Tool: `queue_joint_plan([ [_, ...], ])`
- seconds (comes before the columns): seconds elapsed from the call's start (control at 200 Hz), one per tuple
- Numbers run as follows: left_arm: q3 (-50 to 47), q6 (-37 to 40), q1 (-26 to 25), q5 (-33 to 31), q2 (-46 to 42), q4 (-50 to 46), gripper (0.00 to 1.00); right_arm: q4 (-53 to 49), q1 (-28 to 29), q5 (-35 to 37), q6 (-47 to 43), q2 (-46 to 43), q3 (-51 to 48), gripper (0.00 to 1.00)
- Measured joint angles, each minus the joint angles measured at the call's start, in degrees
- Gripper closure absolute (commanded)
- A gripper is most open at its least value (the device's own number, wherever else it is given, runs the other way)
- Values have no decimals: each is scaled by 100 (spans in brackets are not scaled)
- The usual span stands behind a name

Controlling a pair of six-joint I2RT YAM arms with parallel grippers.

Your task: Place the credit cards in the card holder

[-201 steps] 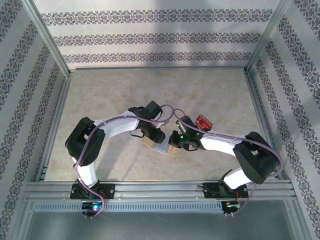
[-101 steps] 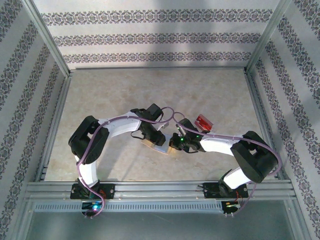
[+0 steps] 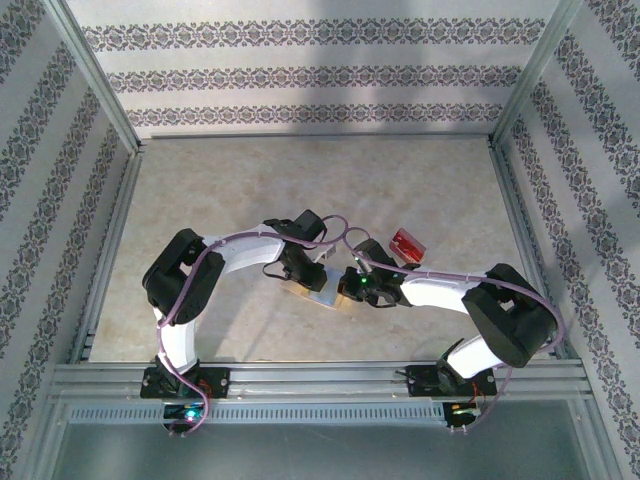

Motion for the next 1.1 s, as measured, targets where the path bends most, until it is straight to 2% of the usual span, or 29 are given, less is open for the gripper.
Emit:
queue_joint_plan([
  [0.29,-190,-125,-4,487,-17,219,84,-302,0,-4,0,-382,-42,100],
  [0.42,-232,-166,-2,629,-17,262,85,-387,0,-4,17,-782,-133,100],
  [0.57,-267,-227,4,675,-17,315,85,-402,0,-7,59,-1075,-173,91],
  [0.67,-271,-254,9,686,-17,326,85,-396,7,-15,138,-1084,-173,88],
  [0.78,-282,-269,33,737,-17,348,85,-350,83,-28,238,-1064,-173,79],
  [1.099,-293,-275,35,741,-17,358,85,37,302,-72,507,-614,-232,80],
])
